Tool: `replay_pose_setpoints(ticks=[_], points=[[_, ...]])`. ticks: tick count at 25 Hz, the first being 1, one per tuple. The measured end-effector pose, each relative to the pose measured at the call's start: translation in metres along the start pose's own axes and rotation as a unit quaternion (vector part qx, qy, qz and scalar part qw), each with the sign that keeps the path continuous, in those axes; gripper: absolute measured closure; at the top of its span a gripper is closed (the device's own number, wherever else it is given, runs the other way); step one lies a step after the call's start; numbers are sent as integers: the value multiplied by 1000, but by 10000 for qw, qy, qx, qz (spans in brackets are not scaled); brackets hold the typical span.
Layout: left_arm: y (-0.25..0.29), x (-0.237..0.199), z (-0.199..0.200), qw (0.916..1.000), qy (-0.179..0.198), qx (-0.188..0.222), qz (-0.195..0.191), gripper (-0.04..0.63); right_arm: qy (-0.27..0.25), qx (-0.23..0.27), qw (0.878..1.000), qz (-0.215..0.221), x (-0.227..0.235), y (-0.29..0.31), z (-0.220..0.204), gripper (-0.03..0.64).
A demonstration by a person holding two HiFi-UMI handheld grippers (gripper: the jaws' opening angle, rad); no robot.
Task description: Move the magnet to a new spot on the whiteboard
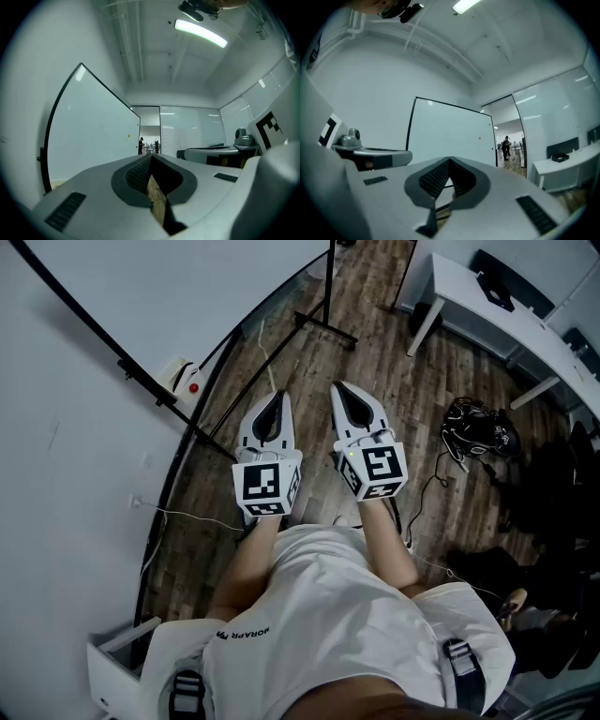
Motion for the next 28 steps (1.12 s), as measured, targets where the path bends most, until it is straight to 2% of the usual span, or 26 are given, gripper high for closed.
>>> replay_pose_setpoints(ticks=[12, 20, 28], points=[[20, 13, -1, 10000, 23, -23, 38, 595, 151, 38, 9998, 148, 21, 6, -2, 611], [46, 51, 0, 9997, 66, -18, 220, 595, 143, 60, 9993, 335, 63, -2, 4, 611], [61, 91, -13, 9992, 114, -173, 352, 595, 397, 70, 9978, 532, 99, -17, -4, 611]])
Point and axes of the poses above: the fingertips, and each gripper's own axes: y forward along the fingers, x to its right, z out of its top, the point moved 3 cm from there along -y, backward along the fingers, and after that the axes turned 10 degrees about -z, right-handed, at the moved point
